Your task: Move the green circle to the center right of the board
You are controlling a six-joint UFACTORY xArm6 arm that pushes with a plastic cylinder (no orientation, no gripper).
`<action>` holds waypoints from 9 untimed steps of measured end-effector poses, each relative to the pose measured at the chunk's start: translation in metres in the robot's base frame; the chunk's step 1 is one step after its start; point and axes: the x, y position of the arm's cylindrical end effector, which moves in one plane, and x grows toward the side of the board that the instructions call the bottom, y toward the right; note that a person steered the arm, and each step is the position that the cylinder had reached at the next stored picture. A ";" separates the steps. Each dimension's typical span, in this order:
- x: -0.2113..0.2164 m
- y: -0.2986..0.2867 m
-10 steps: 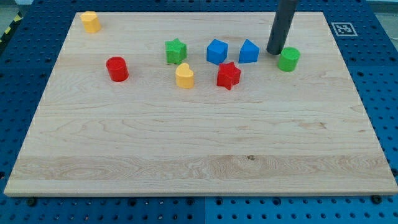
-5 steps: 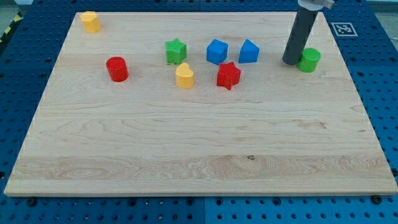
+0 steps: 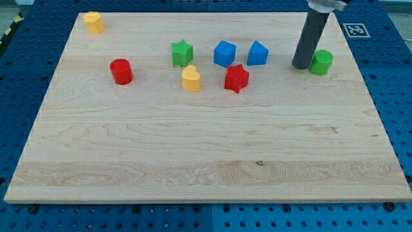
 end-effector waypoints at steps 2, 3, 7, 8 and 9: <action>-0.019 0.000; -0.012 0.005; -0.022 -0.004; -0.058 -0.045; -0.062 -0.047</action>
